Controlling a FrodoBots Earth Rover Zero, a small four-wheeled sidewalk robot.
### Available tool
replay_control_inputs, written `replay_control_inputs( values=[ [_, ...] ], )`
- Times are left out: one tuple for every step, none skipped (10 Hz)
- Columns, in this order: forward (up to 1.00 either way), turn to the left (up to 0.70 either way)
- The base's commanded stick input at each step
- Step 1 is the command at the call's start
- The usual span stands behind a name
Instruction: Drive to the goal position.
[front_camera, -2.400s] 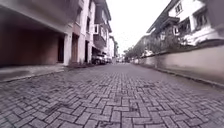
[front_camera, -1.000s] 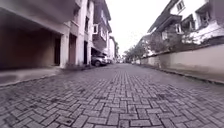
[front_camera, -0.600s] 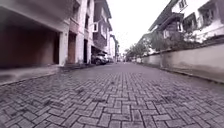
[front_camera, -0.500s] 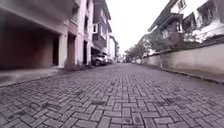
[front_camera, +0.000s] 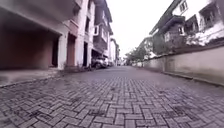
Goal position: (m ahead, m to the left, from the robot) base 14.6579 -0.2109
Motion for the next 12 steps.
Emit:
replay_control_inputs(
  values=[
    [0.5,0.0],
    [0.5,0.0],
    [0.5,0.0],
    [0.5,0.0],
    [0.5,0.0],
    [0.49,0.0],
    [0.48,0.0],
    [0.46,0.0],
    [0.44,0.0],
    [0.42,0.0],
    [0.42,0.0],
    [0.48,0.0]
  ],
)
